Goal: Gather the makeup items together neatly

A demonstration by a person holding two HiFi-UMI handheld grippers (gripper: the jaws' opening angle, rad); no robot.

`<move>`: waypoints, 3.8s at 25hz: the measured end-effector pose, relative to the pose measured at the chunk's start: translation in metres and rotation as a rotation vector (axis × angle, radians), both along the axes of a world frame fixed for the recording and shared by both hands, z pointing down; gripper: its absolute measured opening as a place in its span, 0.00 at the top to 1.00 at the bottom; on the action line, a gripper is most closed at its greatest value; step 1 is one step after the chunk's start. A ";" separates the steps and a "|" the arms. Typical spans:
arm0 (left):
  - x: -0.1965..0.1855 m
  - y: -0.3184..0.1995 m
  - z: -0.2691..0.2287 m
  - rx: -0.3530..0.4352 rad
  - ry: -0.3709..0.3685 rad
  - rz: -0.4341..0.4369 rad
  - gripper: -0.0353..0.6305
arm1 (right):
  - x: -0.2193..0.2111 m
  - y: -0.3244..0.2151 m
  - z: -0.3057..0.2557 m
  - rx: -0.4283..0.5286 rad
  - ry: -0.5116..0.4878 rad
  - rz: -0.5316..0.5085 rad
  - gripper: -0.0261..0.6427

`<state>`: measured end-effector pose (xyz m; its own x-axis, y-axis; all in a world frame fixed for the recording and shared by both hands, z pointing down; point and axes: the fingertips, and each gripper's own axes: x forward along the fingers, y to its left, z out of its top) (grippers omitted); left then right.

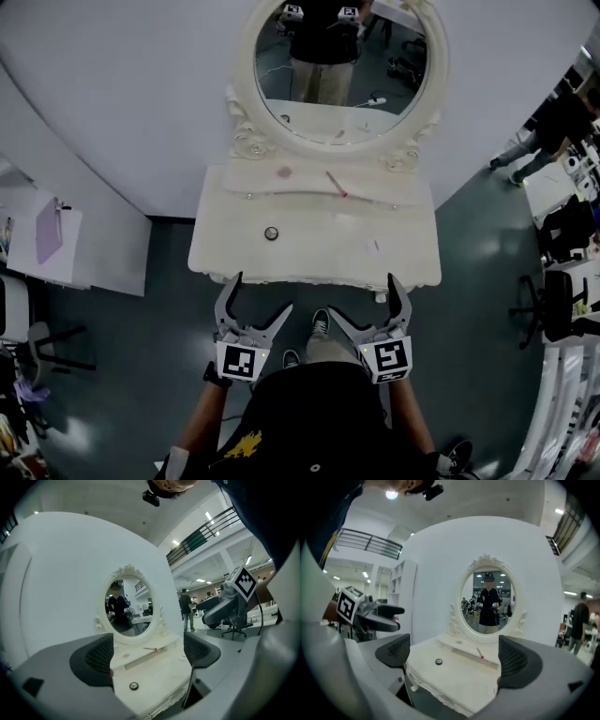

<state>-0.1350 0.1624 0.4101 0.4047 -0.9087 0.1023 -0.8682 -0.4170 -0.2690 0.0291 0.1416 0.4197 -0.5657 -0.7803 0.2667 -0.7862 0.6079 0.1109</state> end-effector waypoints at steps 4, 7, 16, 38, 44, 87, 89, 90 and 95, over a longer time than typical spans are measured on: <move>-0.003 -0.041 -0.009 -0.011 0.036 -0.070 0.24 | 0.010 -0.062 -0.019 0.087 0.143 -0.067 0.09; 0.003 -0.085 -0.008 -0.002 -0.023 -0.114 0.24 | 0.033 -0.114 -0.021 0.069 0.067 -0.048 0.09; 0.037 -0.154 0.005 -0.106 -0.023 -0.216 0.24 | 0.064 -0.193 -0.012 0.060 -0.035 -0.075 0.10; -0.019 -0.219 0.243 -0.584 -0.265 -0.132 0.24 | 0.134 -0.242 0.190 -0.371 0.154 0.071 0.32; -0.040 -0.239 0.298 -0.705 -0.263 -0.098 0.24 | 0.116 -0.249 0.242 -0.488 0.190 0.066 0.33; 0.055 -0.308 0.361 -0.733 -0.490 0.377 0.61 | 0.106 -0.229 0.274 -0.627 0.186 0.133 0.35; 0.071 -0.311 0.360 -0.712 -0.522 0.432 0.61 | 0.112 -0.224 0.273 -0.637 0.185 0.155 0.35; 0.078 -0.312 0.360 -0.704 -0.538 0.458 0.61 | 0.116 -0.220 0.272 -0.641 0.182 0.165 0.35; 0.113 -0.305 0.365 -0.679 -0.582 0.564 0.61 | 0.128 -0.207 0.267 -0.650 0.183 0.206 0.35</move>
<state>-0.0225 -0.1425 0.7751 0.4761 -0.2838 0.8323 -0.3139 -0.9390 -0.1406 0.1572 -0.0652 0.6870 -0.3255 -0.5167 0.7919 -0.8958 0.4365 -0.0834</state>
